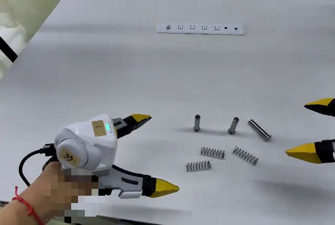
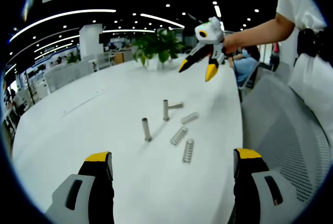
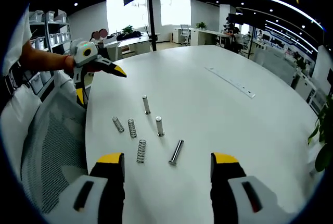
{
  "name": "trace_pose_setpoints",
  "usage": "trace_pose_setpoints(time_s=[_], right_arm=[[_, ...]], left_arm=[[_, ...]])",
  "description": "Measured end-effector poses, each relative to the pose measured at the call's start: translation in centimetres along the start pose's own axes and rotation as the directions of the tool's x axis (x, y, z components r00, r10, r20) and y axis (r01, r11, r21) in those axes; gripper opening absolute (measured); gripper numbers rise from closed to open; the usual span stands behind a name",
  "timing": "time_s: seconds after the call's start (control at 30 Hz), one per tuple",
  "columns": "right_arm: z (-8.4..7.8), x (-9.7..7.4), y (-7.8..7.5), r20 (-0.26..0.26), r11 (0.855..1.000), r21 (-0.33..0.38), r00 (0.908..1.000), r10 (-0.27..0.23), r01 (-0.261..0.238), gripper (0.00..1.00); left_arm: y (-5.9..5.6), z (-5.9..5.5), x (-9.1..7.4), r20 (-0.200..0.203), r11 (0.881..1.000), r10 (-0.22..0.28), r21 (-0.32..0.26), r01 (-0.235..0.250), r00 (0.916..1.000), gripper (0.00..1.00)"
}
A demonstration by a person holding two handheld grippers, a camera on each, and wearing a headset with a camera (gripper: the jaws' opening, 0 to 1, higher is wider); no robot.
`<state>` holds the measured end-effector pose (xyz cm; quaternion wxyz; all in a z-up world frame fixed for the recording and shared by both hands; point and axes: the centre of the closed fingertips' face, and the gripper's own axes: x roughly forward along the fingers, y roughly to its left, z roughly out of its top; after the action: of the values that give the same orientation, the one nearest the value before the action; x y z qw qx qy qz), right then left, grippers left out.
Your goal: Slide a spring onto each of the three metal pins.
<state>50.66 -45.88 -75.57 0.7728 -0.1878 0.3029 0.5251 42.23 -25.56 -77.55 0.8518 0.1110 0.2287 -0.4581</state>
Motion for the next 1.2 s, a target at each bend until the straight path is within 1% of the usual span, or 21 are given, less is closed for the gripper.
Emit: trace_pose_setpoints(time_s=[0.13, 0.3, 0.43, 0.5, 0.67, 0.7, 0.87, 0.93, 1.07, 1.1, 1.13, 1.17, 1.2], right_arm=[[0.5, 1.2, -0.5, -0.022, 1.000, 0.008, 0.9998, 0.003, -0.003, 0.64], [0.8, 2.6, -1.3, -0.065, 1.000, 0.028, 0.9979, -0.001, 0.003, 0.57], [0.6, 3.6, -1.8, -0.117, 0.999, 0.044, 0.9931, -0.007, 0.012, 0.50], [0.6, 3.9, -1.9, -0.132, 0.999, 0.045, 0.9912, -0.007, 0.013, 0.48], [0.5, 5.1, -2.0, -0.176, 0.998, 0.062, 0.9844, 0.000, 0.011, 0.41], [0.3, 5.4, -2.0, -0.191, 0.998, 0.070, 0.9815, 0.003, 0.011, 0.40], [0.0, 6.5, -2.1, -0.230, 0.996, 0.092, 0.9731, 0.005, 0.017, 0.35], [-0.2, 7.1, -3.1, -0.245, 0.995, 0.099, 0.9695, 0.005, 0.020, 0.33], [-0.5, 7.9, -2.8, -0.274, 0.993, 0.114, 0.9618, 0.009, 0.023, 0.31], [-0.8, 8.1, -3.3, -0.290, 0.993, 0.118, 0.9570, 0.008, 0.027, 0.30], [-0.9, 8.3, -3.5, -0.295, 0.993, 0.117, 0.9554, 0.008, 0.028, 0.28], [-0.9, 8.5, -3.3, -0.297, 0.992, 0.124, 0.9548, 0.008, 0.030, 0.27], [-1.1, 8.7, -3.3, -0.305, 0.991, 0.133, 0.9522, 0.007, 0.035, 0.27]], left_arm=[[0.1, 0.1, 0.1, 0.004, 1.000, -0.002, -0.004, 0.002, 1.0000, 0.97], [0.2, 0.1, 0.2, 0.004, 1.000, -0.006, -0.003, 0.006, 1.0000, 0.97], [0.4, 0.1, 0.2, 0.009, 1.000, -0.005, -0.006, 0.005, 0.9999, 0.96], [0.3, 0.2, 0.2, 0.011, 1.000, -0.005, -0.006, 0.005, 0.9999, 0.96], [0.4, 0.1, 0.2, 0.017, 1.000, -0.002, -0.010, 0.003, 0.9999, 0.96], [0.4, 0.1, 0.2, 0.017, 1.000, -0.002, -0.010, 0.002, 0.9999, 0.96], [0.5, 0.1, 0.2, 0.020, 1.000, 0.001, -0.014, -0.001, 0.9998, 0.96], [0.5, 0.1, 0.2, 0.022, 1.000, 0.002, -0.013, -0.002, 0.9998, 0.96], [0.6, 0.1, 0.2, 0.026, 1.000, 0.004, -0.018, -0.004, 0.9996, 0.96], [0.6, 0.1, 0.2, 0.027, 1.000, 0.005, -0.020, -0.005, 0.9996, 0.96], [0.7, 0.1, 0.2, 0.028, 1.000, 0.006, -0.021, -0.005, 0.9996, 0.96], [0.7, 0.1, 0.2, 0.029, 1.000, 0.007, -0.023, -0.006, 0.9996, 0.96], [0.7, 0.1, 0.2, 0.030, 1.000, 0.007, -0.024, -0.006, 0.9995, 0.96]])
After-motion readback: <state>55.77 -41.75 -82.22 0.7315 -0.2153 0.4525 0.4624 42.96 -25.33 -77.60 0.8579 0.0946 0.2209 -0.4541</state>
